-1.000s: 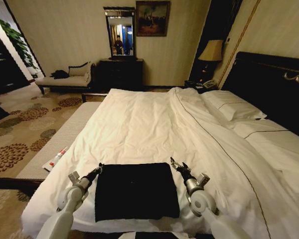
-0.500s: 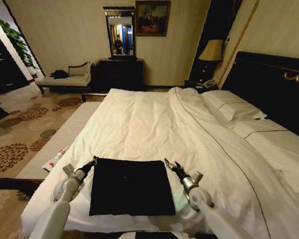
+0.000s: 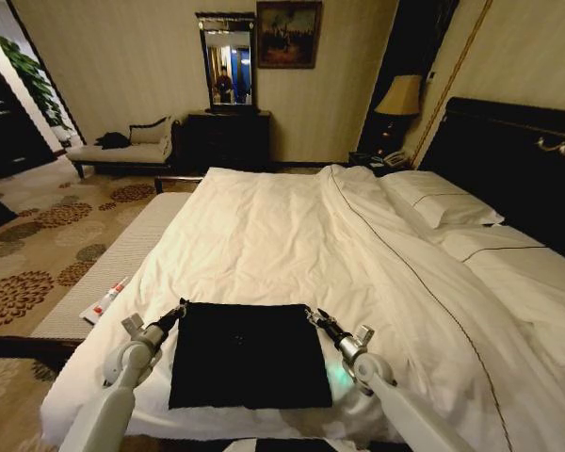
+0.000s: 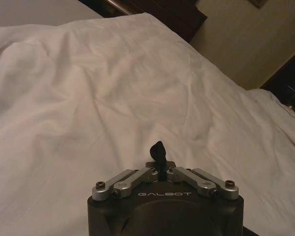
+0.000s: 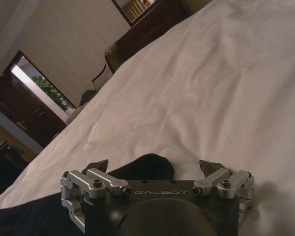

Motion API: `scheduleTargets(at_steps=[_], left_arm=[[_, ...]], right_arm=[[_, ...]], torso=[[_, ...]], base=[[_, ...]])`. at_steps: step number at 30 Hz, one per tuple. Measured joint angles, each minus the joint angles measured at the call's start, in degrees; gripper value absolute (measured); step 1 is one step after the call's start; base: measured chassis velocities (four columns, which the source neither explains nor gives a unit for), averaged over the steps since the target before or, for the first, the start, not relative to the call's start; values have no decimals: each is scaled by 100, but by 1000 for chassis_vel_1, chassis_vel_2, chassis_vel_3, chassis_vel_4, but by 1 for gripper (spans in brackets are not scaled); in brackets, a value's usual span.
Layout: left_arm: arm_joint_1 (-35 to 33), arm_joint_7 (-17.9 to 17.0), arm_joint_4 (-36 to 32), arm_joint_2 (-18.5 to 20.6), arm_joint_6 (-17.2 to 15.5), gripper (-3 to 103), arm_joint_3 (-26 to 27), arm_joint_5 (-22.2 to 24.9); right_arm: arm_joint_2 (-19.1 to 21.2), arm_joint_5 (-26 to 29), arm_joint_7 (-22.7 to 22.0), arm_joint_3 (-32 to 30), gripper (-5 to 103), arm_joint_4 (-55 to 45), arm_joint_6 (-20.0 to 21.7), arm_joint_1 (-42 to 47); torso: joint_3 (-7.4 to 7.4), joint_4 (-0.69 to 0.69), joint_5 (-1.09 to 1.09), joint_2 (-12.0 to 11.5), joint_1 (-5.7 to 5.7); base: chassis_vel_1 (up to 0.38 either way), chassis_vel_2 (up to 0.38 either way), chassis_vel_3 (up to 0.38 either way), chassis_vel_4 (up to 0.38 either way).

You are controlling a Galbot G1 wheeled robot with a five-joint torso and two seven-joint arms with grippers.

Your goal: Fold the clothes on the bed.

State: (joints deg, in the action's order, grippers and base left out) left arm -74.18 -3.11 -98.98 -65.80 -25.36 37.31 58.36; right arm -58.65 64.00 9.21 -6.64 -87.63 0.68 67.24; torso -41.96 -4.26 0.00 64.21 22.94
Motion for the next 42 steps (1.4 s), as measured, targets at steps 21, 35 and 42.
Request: scheduleTargets(at_steps=[21, 35, 42], left_arm=[[-121, -9, -158, 2, 13, 2, 26, -69], [-137, -6, -203, -26, 85, 2, 39, -101], [-260, 12, -886, -149, 135, 2, 398, 430]], right_arm=[[-90, 119, 734, 208, 52, 147, -50, -108], [-44, -122, 1264, 91, 4, 93, -311, 11], [-20, -1, 1428, -338, 1, -969, -994, 307]], torso=[[0, 0, 1, 0, 0], [0, 0, 0, 0, 0], [0, -1, 0, 0, 0]], base=[[0, 0, 0, 0], [0, 0, 0, 0], [0, 0, 0, 0]])
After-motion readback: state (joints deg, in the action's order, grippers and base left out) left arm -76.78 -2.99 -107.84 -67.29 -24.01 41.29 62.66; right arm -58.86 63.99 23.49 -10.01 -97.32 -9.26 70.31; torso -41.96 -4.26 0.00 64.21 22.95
